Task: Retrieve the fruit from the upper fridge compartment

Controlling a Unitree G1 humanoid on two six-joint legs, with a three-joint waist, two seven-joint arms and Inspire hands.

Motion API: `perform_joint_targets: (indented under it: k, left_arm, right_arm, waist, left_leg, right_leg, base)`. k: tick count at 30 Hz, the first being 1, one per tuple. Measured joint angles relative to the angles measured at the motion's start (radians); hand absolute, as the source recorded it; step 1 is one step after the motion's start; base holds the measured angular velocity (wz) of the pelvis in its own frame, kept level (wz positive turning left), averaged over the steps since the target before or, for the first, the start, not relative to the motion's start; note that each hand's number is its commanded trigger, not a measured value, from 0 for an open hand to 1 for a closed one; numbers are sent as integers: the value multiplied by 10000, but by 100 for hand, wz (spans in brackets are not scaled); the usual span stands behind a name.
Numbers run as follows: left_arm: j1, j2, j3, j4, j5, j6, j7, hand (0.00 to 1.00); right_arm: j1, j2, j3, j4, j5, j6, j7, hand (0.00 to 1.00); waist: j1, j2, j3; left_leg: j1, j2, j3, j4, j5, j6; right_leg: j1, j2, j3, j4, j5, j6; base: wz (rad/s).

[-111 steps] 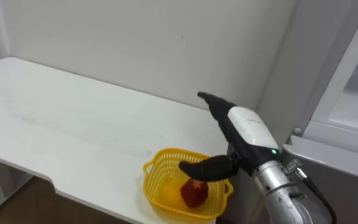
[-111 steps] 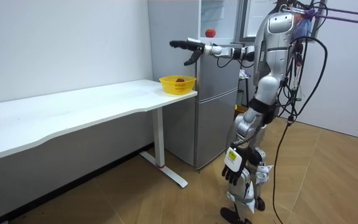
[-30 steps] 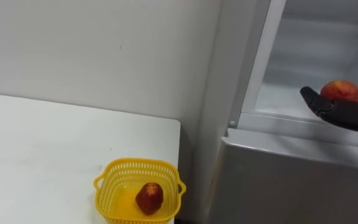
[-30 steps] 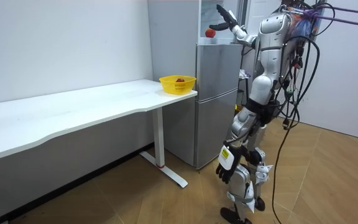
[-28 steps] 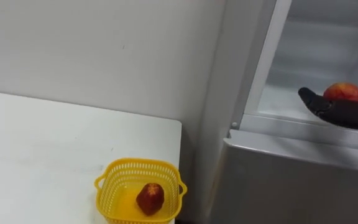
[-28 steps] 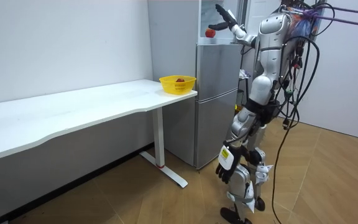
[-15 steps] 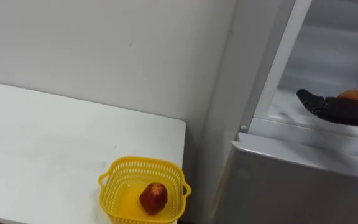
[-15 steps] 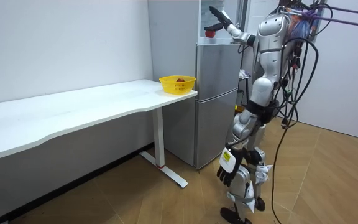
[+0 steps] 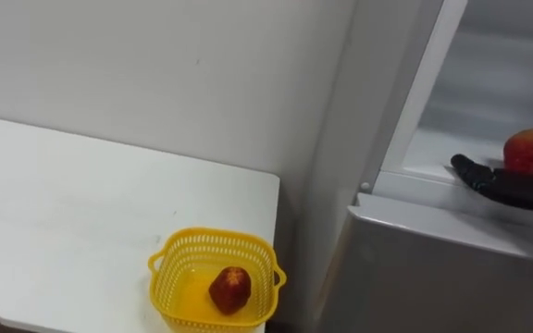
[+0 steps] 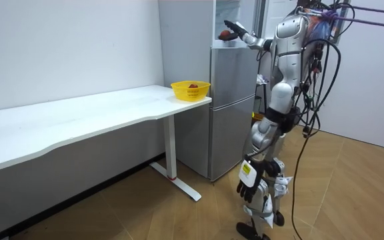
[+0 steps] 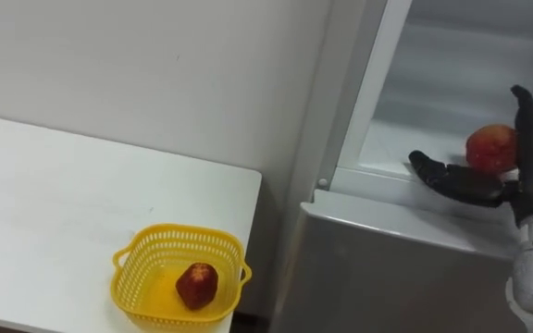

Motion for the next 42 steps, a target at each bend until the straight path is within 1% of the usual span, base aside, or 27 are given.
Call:
perform_joint_targets:
  k: [1,2,3,5,7,9,11,13,16,17,21,22,25,27,30,32,33,34,35,36,42]
  left_arm:
    - [-74,0,-3,-1,1,0,-3,0]
    - [-153,0,-15,-3,2,-3,-15,0]
    - [-190,7,-44,-2,3,-2,-14,0]
    - [-275,15,-82,-11,-7,-6,-9,0]
    - [-430,24,-71,-11,-7,0,-7,0]
    - [-445,27,-78,-48,-78,-1,-4,0]
    - [-548,35,-71,-98,-83,-6,-4,0]
    - [-527,39,-82,-121,-92,-17,-4,0]
    - [-552,42,-176,-93,-93,-28,1,0]
    - [-550,41,-185,-73,-105,-29,1,0]
    - [-536,41,-184,29,-106,-28,0,0]
    - [-536,41,-183,73,-105,-25,0,0]
    - [-515,38,-187,79,-107,-12,-8,0]
    - [-468,35,-273,79,-107,5,-19,0]
    - [-427,32,-284,73,-107,57,-51,0]
    - [-436,32,-289,72,-108,151,-55,0]
    - [-435,32,-293,72,-108,169,-54,0]
    - [-433,33,-314,73,-108,198,-54,0]
    - [-423,34,-360,73,-108,202,-53,0]
    - [-422,34,-377,73,-108,202,-53,0]
    - [-425,34,-394,70,-110,202,-53,0]
  right_arm:
    - [-162,-144,105,208,0,-47,-15,0]
    - [-259,-267,127,286,-4,-59,-15,0]
    - [-267,-322,149,296,-12,-63,-16,0]
    - [-267,-397,201,304,-5,-82,-16,0]
    - [-289,-420,199,304,67,-85,-15,0]
    - [-344,-420,200,303,266,-93,33,0]
    - [-348,-420,200,304,434,-80,90,0]
    - [-376,-422,200,304,613,-86,139,0]
    - [-376,-422,201,319,972,-105,222,0]
    - [-388,-422,201,446,1142,-203,256,0]
    - [-478,-423,200,714,1427,-292,434,0]
    - [-529,-424,201,824,1486,-296,514,0]
    - [-660,-436,218,1064,1687,-283,771,0]
    - [-918,-464,456,1455,1981,-279,913,0]
    - [-1211,-488,545,2022,2462,-245,1340,0]
    - [-1286,-613,731,2175,2750,-230,1560,0]
    - [-1339,-660,825,2251,2793,-227,1634,25]
    - [-1466,-681,905,2379,2831,-210,1786,58]
    - [-1571,-682,923,2527,2830,-199,1939,83]
    - [-1598,-682,933,2560,2828,-186,1984,100]
    - [-1648,-684,953,2702,2830,-176,2184,100]
  waist:
    - [18,17,26]
    - [21,10,72]
    - [24,9,78]
    - [22,0,76]
    - [24,-11,65]
    - [1,5,74]
    - [-9,19,64]
    - [2,16,35]
    - [13,38,39]
    - [10,55,50]
    - [9,87,45]
    - [3,122,47]
    - [11,131,20]
    - [4,163,4]
    - [8,165,-6]
    - [49,169,-6]
    - [51,170,-5]
    - [50,174,-2]
    - [62,178,2]
    - [67,179,2]
    - [78,200,22]
  left_leg:
    - [-60,6,-1,39,0,-1]
    - [-85,13,-1,69,-1,-1]
    - [-97,15,0,74,-1,-2]
    - [-150,25,36,95,-2,-3]
    - [-267,33,53,108,0,-3]
    - [-295,34,55,129,1,-4]
    - [-359,33,55,138,1,-3]
    - [-383,32,56,134,11,-6]
    - [-370,28,58,128,13,-3]
    - [-370,29,57,135,13,-3]
    - [-372,37,57,146,12,-3]
    - [-373,38,58,146,11,-4]
    - [-373,40,59,149,11,-5]
    - [-375,39,60,165,11,-5]
    - [-365,36,60,170,16,-3]
    - [-347,37,68,181,22,-1]
    - [-339,38,75,181,23,-1]
    - [-313,43,98,181,25,-1]
    - [-280,47,121,179,25,-1]
    - [-267,48,126,178,24,-1]
    - [-205,48,141,175,24,0]
  right_leg:
    - [-51,4,9,6,3,-5]
    - [-52,7,7,5,4,-7]
    - [-57,9,5,2,4,-7]
    - [-88,11,2,-1,4,-7]
    - [-224,6,5,36,12,-18]
    - [-249,5,11,46,18,-26]
    - [-311,-3,6,70,18,-26]
    - [-372,-2,61,121,18,-26]
    - [-371,-1,79,121,18,-26]
    - [-371,-3,64,121,18,-26]
    - [-369,0,33,120,20,-28]
    - [-367,1,26,119,22,-30]
    - [-360,0,14,122,23,-32]
    - [-350,-5,7,128,25,-35]
    - [-350,-16,2,162,25,-35]
    - [-354,-23,6,196,24,-35]
    - [-353,-25,9,204,24,-36]
    - [-351,-27,17,225,24,-36]
    - [-339,-30,28,246,24,-36]
    - [-331,-32,31,254,24,-36]
    - [-283,-41,31,277,23,-36]
  base:
    - [0]
    - [3]
    - [3]
    - [0]
    - [0]
    - [0]
    - [0]
    - [-2]
    - [0]
    - [0]
    - [0]
    - [0]
    - [0]
    - [0]
    - [0]
    - [0]
    - [-3]
    - [-5]
    - [-5]
    - [-3]
    - [0]
